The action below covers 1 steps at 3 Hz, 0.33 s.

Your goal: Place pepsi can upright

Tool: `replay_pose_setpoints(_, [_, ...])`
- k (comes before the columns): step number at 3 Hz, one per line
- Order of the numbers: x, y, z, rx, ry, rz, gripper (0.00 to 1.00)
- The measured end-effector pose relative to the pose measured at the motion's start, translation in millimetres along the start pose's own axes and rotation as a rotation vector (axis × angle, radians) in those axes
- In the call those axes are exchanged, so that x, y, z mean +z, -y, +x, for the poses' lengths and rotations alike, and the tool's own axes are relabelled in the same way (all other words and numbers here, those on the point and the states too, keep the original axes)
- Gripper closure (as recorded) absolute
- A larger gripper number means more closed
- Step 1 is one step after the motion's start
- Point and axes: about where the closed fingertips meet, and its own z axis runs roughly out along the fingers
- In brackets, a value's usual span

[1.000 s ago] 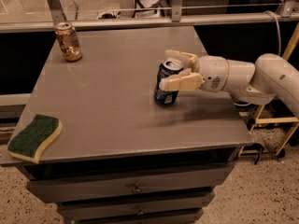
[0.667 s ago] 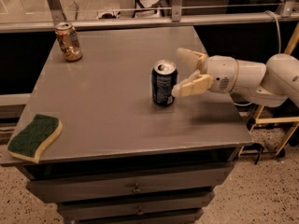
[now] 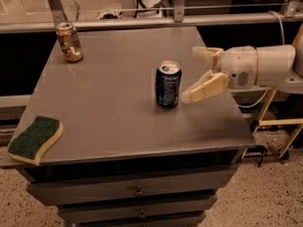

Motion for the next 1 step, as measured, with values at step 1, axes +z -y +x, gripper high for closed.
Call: replay_pose_setpoints(1, [-1.4, -1.2, -1.7, -0.013, -0.016, 0.007, 0.00])
